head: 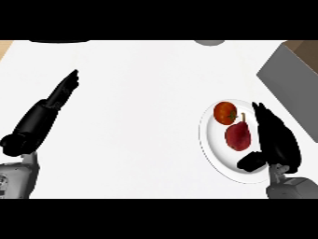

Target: Pick the pear from the plate and place it in the cardboard box

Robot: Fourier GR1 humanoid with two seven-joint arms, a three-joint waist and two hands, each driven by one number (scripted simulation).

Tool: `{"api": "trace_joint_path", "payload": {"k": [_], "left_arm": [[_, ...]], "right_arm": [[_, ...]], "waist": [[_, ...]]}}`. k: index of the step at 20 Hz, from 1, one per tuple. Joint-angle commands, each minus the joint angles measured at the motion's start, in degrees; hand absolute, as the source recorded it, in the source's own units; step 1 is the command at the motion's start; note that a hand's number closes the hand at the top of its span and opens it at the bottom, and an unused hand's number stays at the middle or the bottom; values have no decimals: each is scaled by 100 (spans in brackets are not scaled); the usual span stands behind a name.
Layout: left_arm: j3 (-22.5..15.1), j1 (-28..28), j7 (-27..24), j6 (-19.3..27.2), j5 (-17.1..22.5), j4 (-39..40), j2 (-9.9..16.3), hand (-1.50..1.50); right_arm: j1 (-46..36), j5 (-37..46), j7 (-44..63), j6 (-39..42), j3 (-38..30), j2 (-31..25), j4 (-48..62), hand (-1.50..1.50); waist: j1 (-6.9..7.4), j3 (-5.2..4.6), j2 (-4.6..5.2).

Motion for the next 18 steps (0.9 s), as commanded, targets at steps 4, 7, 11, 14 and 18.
{"api": "trace_joint_path", "payload": {"k": [4,7,11,14,18], "left_arm": [[19,-301,-135,54,-121,382,-126,0],[28,-174,39,6,-61,177,-152,0],[100,-474,292,31,-41,163,-169,0],[-70,-326,-100,-129,-89,151,-116,0],[-48,-501,-53,-181,-6,313,-158,0]], "right_arm": [[-413,187,-1148,-452,-101,-199,807,150],[-442,731,-970,-809,116,-50,744,150],[-1044,807,-1442,-1137,47,104,1664,150],[-2158,444,-1705,-381,67,241,2670,150],[-3323,206,-2198,-23,-35,480,3737,150]], "waist": [[5,0,8],[9,-1,3],[34,0,14],[304,4,100],[375,5,129]]}}
